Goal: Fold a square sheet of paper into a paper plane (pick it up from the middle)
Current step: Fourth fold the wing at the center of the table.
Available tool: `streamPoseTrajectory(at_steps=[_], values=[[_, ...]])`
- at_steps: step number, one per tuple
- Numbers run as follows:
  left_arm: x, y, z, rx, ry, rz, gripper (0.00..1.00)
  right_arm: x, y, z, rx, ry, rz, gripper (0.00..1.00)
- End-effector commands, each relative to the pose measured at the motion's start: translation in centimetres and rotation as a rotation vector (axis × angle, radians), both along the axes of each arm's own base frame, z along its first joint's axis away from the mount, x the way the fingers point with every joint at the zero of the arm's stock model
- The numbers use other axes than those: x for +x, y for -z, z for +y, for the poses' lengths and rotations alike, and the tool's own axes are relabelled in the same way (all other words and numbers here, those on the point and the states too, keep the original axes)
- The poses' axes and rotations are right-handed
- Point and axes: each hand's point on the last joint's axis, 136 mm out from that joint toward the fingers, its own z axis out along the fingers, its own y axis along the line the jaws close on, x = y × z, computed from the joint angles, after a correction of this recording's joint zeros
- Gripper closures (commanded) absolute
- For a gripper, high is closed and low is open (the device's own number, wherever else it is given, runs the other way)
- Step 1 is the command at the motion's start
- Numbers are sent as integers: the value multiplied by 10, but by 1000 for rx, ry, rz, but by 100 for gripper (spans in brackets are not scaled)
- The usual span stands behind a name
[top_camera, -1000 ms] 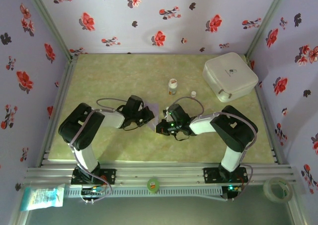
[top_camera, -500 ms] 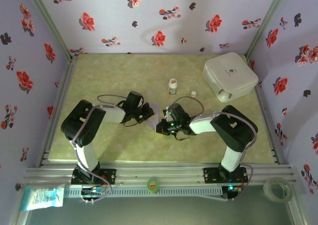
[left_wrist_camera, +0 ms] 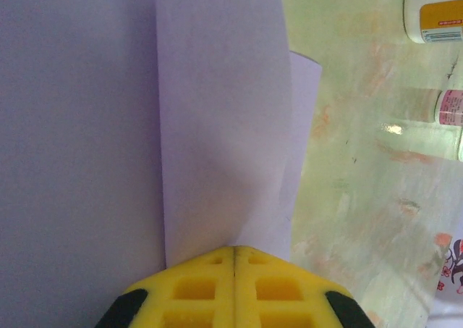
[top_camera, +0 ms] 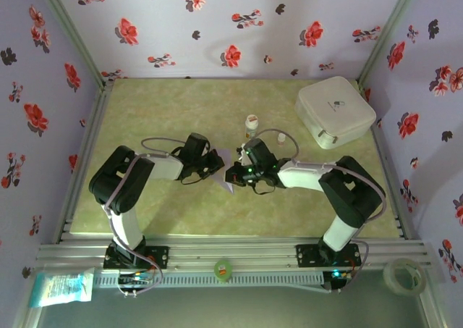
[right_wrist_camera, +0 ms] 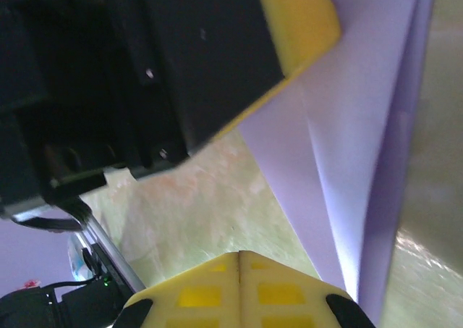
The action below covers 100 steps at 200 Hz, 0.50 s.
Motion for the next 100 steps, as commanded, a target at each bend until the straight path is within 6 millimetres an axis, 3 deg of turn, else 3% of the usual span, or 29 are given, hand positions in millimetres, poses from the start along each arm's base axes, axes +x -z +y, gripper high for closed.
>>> streamPoseTrajectory(at_steps=[1, 37, 76, 100], values=[[-14, 30, 21, 107, -45, 71, 97, 3, 17, 0, -51, 7, 57, 97], [-15, 29, 20, 106, -44, 68, 97, 8, 34, 1, -66, 37, 82, 97], [-16, 28, 24, 108, -62, 63, 97, -28, 75, -30, -162, 1, 169, 98], [-17, 27, 27, 110, -90, 59, 97, -41, 72, -35, -140, -44, 168, 98]])
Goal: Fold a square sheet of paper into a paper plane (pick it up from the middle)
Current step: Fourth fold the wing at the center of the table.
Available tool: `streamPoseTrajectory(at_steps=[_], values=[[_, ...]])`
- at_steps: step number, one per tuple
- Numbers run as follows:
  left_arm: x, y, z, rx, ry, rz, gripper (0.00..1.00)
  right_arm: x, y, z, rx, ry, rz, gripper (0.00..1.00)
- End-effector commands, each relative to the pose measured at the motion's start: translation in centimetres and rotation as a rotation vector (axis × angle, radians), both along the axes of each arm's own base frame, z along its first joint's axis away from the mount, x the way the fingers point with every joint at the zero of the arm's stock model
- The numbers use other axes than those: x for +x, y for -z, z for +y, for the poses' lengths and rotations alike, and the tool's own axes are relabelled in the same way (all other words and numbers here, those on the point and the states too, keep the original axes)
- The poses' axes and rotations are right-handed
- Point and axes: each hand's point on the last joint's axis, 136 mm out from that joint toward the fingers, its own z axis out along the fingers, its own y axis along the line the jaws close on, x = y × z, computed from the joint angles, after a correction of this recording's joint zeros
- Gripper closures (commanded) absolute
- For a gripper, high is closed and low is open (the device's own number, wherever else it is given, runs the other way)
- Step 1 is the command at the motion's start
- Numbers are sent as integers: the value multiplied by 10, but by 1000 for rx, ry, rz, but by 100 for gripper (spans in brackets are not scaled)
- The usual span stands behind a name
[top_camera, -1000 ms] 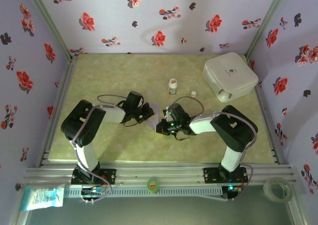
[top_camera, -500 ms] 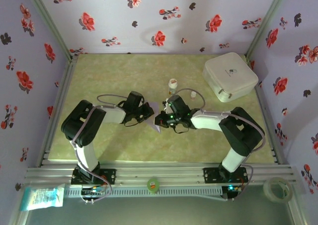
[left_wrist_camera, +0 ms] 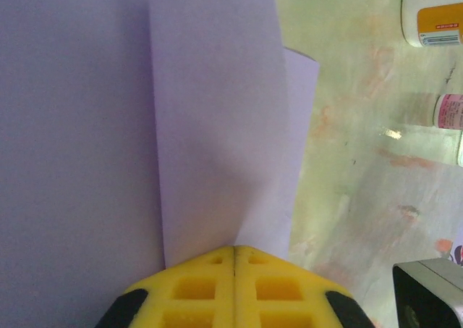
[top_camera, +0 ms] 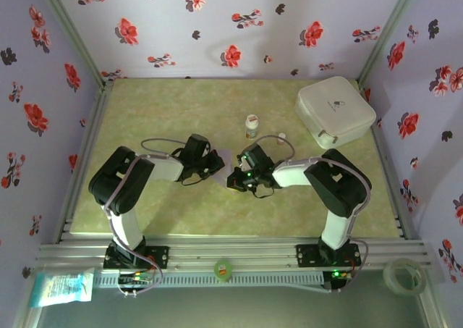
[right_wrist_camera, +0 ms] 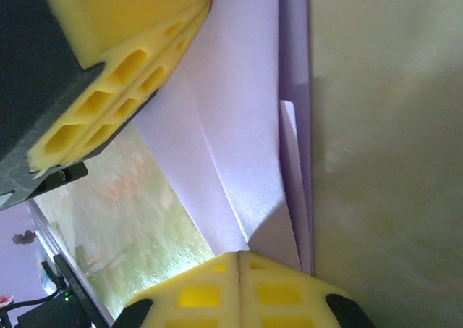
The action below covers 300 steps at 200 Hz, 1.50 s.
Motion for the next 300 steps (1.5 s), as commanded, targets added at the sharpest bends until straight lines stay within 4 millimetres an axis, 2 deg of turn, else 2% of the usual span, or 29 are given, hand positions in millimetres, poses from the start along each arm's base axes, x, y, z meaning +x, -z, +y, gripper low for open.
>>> streamPoseTrajectory(at_steps=[1, 30, 102, 142, 183, 211, 251, 300], values=[[-15, 27, 26, 107, -70, 66, 97, -32, 23, -25, -71, -46, 90, 98], [-16, 30, 29, 119, -83, 69, 98, -39, 16, -28, -56, -75, 76, 98], [-19, 35, 34, 136, -101, 79, 98, -62, 25, -52, -94, -108, 91, 97], [-19, 34, 34, 137, -103, 76, 98, -65, 15, -62, -107, -116, 76, 98], [-19, 31, 34, 130, -108, 71, 98, -41, -24, -59, -80, -71, -59, 98], [-19, 29, 33, 126, -112, 65, 98, -25, -38, -40, -19, -54, -65, 98], [-18, 28, 31, 120, -112, 62, 98, 2, -39, -7, 46, -27, -24, 98], [-18, 27, 31, 122, -110, 61, 98, 22, -28, 9, 42, -4, 9, 98]])
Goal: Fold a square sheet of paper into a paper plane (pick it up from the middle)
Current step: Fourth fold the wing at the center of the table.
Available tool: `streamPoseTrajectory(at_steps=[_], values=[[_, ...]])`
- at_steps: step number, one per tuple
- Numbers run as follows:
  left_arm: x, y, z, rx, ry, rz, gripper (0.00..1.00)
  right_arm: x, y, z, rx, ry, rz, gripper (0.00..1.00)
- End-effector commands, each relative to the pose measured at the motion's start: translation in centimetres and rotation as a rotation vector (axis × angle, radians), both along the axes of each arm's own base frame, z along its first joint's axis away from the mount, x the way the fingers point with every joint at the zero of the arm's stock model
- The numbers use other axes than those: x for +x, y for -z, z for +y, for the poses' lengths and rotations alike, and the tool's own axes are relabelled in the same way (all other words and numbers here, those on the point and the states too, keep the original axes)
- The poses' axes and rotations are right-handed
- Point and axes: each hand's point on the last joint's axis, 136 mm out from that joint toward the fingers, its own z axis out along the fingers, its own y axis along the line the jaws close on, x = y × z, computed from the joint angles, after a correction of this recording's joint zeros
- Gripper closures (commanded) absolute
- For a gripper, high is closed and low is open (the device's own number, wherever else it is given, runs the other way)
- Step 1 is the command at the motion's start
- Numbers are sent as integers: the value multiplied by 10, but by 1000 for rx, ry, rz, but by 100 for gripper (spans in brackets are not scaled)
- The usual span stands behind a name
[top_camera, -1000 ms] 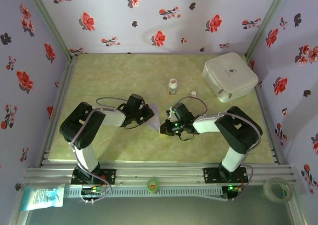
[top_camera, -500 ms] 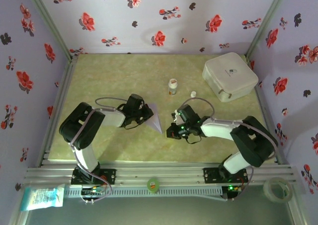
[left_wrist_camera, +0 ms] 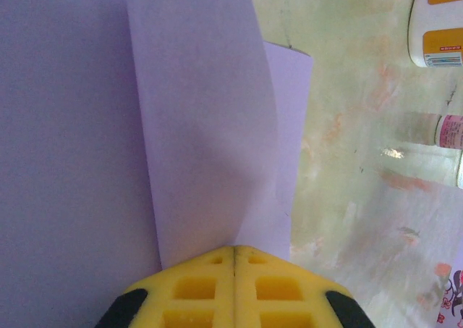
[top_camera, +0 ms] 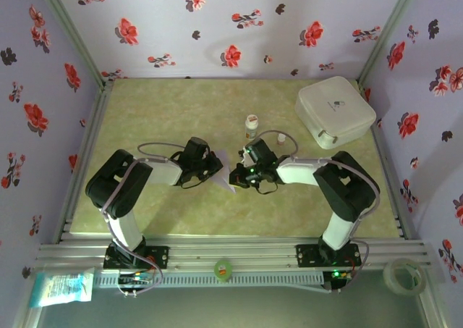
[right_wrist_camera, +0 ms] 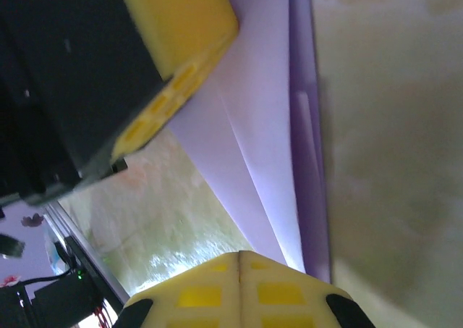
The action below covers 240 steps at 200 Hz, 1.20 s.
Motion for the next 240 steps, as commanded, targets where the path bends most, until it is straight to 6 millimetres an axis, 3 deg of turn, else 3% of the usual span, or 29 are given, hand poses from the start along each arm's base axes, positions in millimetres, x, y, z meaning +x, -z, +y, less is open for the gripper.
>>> streamPoseTrajectory(at_steps=[1, 28, 55, 94, 117, 134, 158, 183, 221, 240], values=[[-16, 28, 23, 111, -38, 77, 98, 13, -4, 12, 35, 18, 14, 98], [-17, 28, 22, 114, -32, 78, 98, 16, 13, 11, 0, 32, 30, 97], [-14, 25, 21, 114, -21, 65, 98, 7, 41, -6, -84, 41, 66, 98], [-2, -4, 7, 98, 60, -13, 95, -13, 62, -23, -96, 37, 126, 100], [2, -30, 4, 82, 86, -84, 90, -15, 63, -28, -91, 34, 131, 100], [-1, -40, 6, 109, 128, -112, 92, -14, 62, -28, -90, 28, 130, 100], [-14, -36, 8, 137, 193, -82, 98, -11, 62, -27, -87, 28, 129, 100], [-23, -37, -5, 71, 249, -75, 99, -10, 63, -28, -95, 26, 126, 100], [-12, -28, -11, 78, 255, -72, 99, -11, 66, -29, -104, 27, 130, 100], [0, -13, -1, 161, 235, -75, 99, -10, 66, -30, -109, 27, 125, 100]])
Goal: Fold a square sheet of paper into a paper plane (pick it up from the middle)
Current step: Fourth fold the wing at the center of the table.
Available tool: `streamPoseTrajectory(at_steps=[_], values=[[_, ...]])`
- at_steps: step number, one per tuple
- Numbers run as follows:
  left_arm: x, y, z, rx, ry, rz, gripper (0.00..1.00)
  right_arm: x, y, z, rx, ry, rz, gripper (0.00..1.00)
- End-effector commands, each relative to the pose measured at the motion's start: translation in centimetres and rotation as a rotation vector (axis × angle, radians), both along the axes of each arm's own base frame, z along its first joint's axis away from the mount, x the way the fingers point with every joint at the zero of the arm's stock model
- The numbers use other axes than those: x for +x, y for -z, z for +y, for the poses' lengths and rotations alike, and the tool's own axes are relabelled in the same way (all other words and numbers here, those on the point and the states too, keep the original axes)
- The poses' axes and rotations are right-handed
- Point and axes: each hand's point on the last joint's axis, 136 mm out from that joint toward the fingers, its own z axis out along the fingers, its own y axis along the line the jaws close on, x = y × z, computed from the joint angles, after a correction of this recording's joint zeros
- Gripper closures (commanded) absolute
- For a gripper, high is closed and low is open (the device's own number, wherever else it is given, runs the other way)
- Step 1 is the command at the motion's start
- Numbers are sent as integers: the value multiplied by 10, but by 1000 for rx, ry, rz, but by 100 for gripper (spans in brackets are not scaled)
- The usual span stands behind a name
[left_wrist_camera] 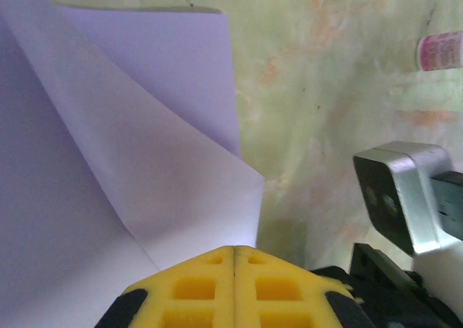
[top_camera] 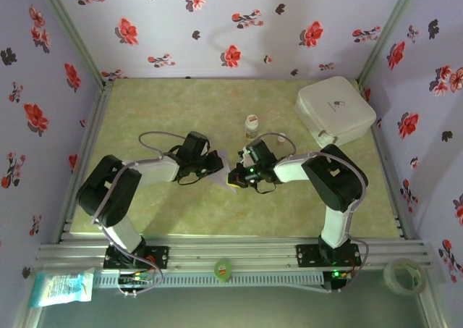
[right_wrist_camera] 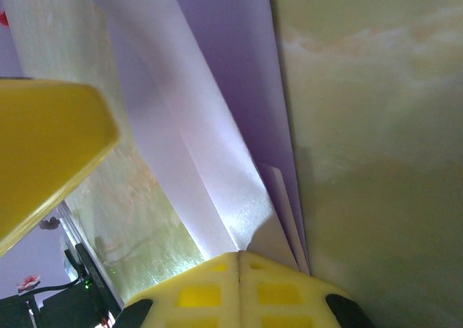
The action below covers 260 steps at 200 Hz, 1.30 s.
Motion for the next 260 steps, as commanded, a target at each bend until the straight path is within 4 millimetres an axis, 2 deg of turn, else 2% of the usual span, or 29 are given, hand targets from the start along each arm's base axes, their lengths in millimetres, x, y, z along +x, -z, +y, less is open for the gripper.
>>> streamPoseTrajectory(at_steps=[1, 31, 107, 128, 202, 234, 260], values=[[14, 13, 6, 81, 12, -25, 99, -19, 43, -31, -162, 21, 99, 100], [27, 35, 22, 136, -13, 6, 99, -21, 45, -33, -174, 17, 103, 100], [53, 59, 71, 185, -106, 42, 99, -27, 49, -40, -195, 3, 104, 100], [61, 55, 80, 171, -128, 31, 99, -27, 44, -38, -174, -3, 88, 100], [85, 46, 100, 129, -165, 32, 98, -34, 47, -40, -177, -24, 99, 100], [93, 25, 99, 103, -167, -6, 98, -39, 46, -42, -185, -65, 92, 100], [92, 5, 95, 53, -181, -39, 97, -42, 44, -46, -200, -106, 86, 100]])
